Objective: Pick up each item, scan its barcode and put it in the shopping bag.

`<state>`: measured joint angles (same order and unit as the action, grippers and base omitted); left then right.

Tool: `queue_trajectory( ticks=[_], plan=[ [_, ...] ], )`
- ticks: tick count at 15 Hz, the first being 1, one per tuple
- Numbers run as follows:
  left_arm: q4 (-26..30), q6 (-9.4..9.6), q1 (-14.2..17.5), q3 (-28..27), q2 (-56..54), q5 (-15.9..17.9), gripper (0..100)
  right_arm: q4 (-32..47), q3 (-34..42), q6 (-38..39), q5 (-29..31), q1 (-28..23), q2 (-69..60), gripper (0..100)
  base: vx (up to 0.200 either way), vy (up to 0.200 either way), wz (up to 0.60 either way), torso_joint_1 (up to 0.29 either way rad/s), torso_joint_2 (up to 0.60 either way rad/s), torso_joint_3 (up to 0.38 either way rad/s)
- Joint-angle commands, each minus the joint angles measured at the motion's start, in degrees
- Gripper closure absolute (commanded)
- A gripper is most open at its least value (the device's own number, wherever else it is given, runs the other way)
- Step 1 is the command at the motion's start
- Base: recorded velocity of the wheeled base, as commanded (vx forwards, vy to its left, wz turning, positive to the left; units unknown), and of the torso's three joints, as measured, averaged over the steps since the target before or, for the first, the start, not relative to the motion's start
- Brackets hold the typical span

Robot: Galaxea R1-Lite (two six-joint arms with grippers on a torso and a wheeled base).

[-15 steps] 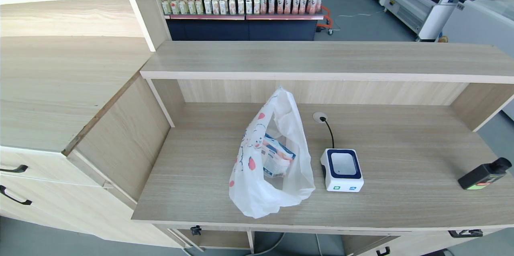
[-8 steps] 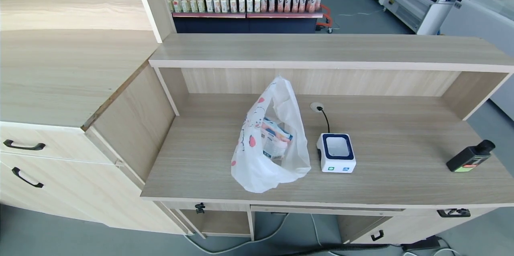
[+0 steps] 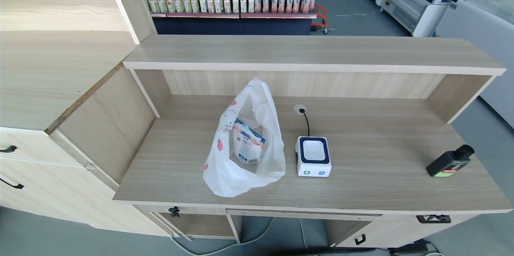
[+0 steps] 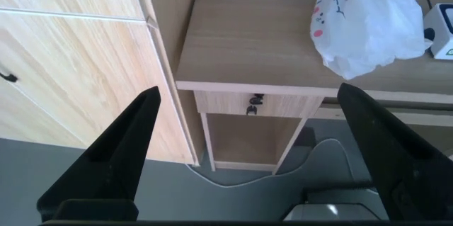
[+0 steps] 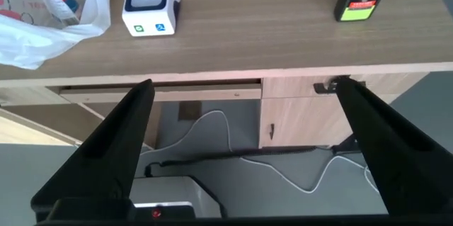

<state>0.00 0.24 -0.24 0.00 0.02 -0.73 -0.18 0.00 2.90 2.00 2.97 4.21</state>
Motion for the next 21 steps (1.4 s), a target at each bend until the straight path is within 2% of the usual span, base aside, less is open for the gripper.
queue_trajectory(
  ticks=[1,4,21],
  plan=[
    [0.0,0.20,0.0,0.0,0.0,-0.1,0,-0.1,0.0,0.0,0.0,0.0,0.3,0,0.000,-0.200,0.00,-0.002,0.00,-0.002],
    [0.0,0.90,0.0,0.0,0.0,0.0,0,-0.1,0.0,0.0,0.0,0.0,0.3,0,0.000,-0.200,0.00,0.001,0.00,0.007],
    [0.0,0.64,0.0,0.0,0.0,-0.1,0,0.0,0.0,-0.6,0.0,0.1,0.3,0,0.000,-0.200,0.00,0.002,0.00,0.004]
  ],
)
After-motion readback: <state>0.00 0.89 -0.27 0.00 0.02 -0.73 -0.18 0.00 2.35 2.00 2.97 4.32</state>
